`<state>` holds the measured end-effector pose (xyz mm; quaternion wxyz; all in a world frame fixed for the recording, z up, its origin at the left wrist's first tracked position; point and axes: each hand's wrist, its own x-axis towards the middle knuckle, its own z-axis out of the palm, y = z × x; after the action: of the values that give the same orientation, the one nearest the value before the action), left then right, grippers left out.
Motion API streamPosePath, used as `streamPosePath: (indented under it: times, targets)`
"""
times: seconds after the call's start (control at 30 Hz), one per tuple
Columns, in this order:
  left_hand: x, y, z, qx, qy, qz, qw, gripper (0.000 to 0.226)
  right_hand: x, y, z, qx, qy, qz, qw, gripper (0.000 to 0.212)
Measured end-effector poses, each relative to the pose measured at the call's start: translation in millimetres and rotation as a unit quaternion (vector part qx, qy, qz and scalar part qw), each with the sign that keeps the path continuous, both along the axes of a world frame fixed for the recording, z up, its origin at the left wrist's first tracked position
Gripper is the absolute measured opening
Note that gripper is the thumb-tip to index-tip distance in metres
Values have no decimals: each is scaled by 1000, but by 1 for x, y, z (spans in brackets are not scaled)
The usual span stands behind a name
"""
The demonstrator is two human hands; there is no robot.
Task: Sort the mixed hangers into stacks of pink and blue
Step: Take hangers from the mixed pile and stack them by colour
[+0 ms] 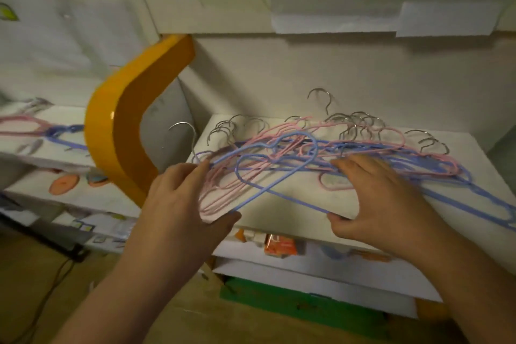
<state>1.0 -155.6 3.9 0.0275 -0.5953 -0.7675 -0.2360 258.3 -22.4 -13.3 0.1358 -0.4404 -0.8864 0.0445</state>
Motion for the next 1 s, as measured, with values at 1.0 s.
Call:
streamPosePath:
  times: [1.0]
  targets:
    - [-347,-248,-11,3,-64,255,965,84,-414,-159,-9,-80,55,197,976,89]
